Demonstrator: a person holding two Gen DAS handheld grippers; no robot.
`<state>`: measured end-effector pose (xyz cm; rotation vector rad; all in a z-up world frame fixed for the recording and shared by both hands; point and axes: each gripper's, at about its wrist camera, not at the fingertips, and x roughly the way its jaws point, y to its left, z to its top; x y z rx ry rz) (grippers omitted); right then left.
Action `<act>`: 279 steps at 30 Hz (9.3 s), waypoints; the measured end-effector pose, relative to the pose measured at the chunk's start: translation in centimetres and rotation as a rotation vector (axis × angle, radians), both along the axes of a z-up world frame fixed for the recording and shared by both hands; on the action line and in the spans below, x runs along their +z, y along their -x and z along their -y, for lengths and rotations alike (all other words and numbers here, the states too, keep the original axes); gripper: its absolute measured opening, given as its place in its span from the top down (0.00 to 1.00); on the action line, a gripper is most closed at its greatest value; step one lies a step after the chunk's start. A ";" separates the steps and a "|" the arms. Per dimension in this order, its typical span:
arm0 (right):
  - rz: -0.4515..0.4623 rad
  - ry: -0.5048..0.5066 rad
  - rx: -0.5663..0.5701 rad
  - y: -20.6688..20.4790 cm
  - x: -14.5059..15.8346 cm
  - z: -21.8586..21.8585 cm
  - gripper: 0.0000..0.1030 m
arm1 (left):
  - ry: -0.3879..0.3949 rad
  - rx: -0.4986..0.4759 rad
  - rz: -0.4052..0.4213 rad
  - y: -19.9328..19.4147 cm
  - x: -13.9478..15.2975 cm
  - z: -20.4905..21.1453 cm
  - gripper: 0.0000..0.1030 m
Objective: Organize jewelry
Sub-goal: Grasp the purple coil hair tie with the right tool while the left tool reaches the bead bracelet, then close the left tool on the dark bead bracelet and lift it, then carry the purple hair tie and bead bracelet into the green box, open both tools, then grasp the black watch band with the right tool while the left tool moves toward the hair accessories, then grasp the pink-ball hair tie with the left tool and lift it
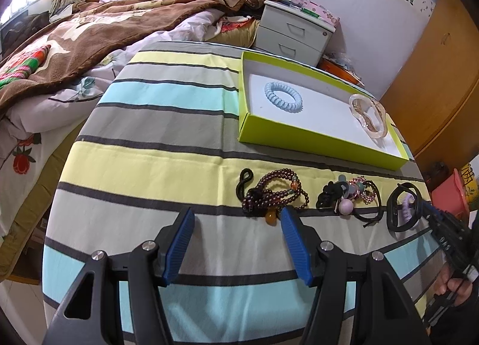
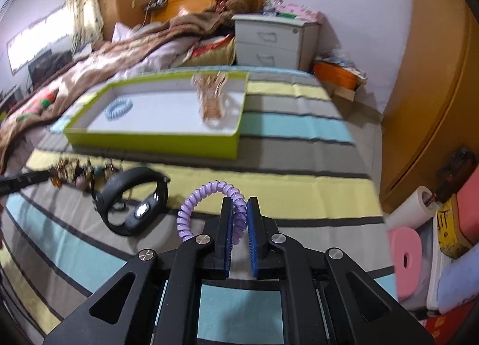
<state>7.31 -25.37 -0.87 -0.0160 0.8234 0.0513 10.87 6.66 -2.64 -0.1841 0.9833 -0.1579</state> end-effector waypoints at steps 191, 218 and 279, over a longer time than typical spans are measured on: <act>0.026 -0.122 0.152 -4.4 4.4 -3.2 0.62 | -0.001 -0.085 0.146 -2.8 5.2 4.7 0.44; -0.005 -0.073 0.093 0.2 0.1 -8.2 0.71 | 0.036 -0.066 0.069 1.0 1.8 2.9 0.39; 0.102 -0.091 0.012 2.8 2.6 -3.1 0.85 | -0.033 -0.188 0.072 -0.9 1.6 7.9 0.85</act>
